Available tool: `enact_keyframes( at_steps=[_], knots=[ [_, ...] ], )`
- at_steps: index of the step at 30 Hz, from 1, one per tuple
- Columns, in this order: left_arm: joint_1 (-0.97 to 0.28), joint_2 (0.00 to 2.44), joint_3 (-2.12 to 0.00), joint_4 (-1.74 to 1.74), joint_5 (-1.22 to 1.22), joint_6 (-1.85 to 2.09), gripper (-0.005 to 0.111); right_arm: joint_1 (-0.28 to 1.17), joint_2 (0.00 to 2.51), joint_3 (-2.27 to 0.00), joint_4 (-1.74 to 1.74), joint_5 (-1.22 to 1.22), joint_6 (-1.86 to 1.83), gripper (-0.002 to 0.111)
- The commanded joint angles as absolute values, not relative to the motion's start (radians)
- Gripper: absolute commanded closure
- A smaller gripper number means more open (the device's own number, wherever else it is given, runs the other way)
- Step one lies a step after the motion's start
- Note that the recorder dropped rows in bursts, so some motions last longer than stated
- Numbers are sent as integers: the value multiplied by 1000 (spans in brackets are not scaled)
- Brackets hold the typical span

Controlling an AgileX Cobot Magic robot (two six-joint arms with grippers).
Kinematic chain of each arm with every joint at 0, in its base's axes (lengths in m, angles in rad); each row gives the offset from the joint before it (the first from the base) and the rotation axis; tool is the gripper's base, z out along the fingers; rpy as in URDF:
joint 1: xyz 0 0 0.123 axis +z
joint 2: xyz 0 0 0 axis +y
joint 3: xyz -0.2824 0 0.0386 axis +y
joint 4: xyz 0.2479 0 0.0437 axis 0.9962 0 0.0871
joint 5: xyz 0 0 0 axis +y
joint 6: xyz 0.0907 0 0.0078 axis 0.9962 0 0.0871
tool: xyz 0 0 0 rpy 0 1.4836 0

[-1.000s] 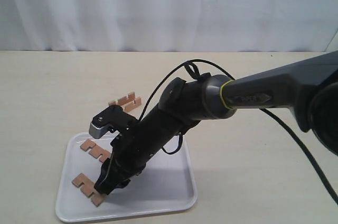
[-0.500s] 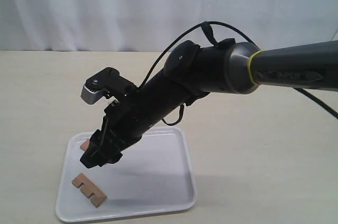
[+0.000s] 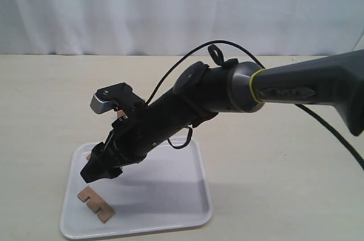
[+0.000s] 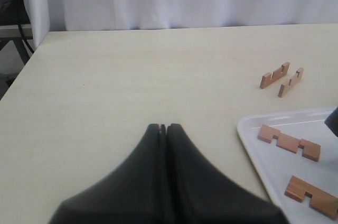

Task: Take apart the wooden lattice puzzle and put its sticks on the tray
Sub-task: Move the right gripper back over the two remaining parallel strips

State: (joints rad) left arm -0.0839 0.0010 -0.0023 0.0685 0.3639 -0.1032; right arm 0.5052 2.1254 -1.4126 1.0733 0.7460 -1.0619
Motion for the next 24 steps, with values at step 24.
enact_keyframes(
  at_steps=[24],
  knots=[
    [-83,0,0,71,355,-102,107,501,2101,-1418,1014,719,-1099,47]
  ],
)
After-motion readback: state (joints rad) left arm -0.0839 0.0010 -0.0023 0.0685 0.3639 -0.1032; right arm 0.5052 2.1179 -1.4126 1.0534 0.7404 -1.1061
